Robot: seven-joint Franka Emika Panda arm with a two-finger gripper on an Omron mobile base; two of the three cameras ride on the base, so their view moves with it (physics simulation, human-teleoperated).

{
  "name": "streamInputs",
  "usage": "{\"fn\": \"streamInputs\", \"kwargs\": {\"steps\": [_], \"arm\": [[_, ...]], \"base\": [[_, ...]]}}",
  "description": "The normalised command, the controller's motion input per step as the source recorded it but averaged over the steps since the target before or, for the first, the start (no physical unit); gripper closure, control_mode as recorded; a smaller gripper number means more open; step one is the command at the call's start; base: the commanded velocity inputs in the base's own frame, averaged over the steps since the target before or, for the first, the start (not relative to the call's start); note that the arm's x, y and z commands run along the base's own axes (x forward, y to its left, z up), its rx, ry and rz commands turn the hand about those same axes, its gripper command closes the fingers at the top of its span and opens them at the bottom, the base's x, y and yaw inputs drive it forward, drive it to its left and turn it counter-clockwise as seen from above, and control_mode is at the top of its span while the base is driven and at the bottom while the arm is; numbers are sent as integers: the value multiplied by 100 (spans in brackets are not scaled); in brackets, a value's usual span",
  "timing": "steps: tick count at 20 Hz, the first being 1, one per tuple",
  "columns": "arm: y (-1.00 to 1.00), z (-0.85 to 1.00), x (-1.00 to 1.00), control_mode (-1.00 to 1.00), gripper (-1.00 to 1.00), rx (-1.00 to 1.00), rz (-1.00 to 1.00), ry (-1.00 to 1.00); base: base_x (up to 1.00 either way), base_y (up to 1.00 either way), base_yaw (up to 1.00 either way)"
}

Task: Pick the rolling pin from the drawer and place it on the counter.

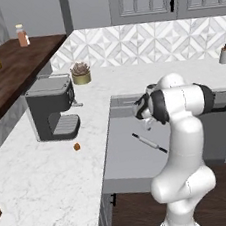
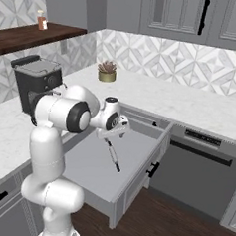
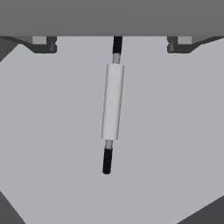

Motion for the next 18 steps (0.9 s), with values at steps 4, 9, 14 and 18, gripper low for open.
{"fn": "streamInputs", "kwargs": {"steps": [4,9,14,18], "arm": [[-3,-53,-29,-100,-100,0,1,2],[3,-78,-7,-100,-100,0,0,2],[0,-56,21,-100,-100,0,0,0],[0,-78,46,-100,-100,0,0,0]], "base": [[0,0,0],[0,0,0],[0,0,0],[0,0,0]]}}
